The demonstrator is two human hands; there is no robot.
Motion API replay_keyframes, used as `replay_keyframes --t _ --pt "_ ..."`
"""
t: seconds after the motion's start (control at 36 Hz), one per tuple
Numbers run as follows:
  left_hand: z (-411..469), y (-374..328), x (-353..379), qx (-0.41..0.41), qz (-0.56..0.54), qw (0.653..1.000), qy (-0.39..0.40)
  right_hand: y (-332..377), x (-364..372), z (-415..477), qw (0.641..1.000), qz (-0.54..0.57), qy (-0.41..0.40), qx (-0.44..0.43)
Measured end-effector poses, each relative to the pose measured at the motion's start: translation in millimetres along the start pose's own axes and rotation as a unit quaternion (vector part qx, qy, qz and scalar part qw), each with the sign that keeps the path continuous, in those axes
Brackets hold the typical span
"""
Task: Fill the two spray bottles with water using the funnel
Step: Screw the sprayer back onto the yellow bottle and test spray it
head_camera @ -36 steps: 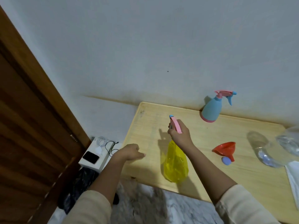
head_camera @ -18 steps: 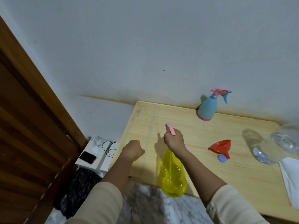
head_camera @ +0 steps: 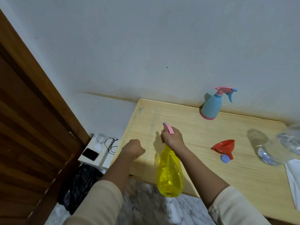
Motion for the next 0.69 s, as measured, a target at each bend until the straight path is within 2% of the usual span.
replay_keyframes --t 0.19,0.33,0.44,0.56,0.61,0.69 --pt "1 2 -2 0.005 -0.005 1.000 -0.006 3 6 0 0.999 -0.016 0.003 -0.040" --pt "0 -9 -7 0.036 -0.032 0.999 -0.009 8 -3 3 0.994 -0.052 -0.039 -0.086" --pt "-7 -37 -22 0.099 -0.069 0.992 -0.030 25 -25 10 0.983 -0.078 -0.076 -0.148" --pt "-12 -74 -40 0.161 -0.148 0.973 -0.069 49 -52 29 0.941 -0.230 -0.128 -0.213" --pt "-13 -98 -47 0.201 -0.177 0.962 -0.060 55 -66 40 0.928 -0.256 -0.155 -0.220" --pt "-8 -134 -46 0.271 -0.179 0.946 -0.002 60 -87 59 0.919 -0.261 -0.198 -0.221"
Point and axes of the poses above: each hand's wrist, its own z-axis towards the middle knuckle, its own x-axis out of the palm, y = z × x, the point moved 4 cm from there along z, towards the middle knuckle, and after that the axes turned 11 degrees about y, right-handed, at the moved point
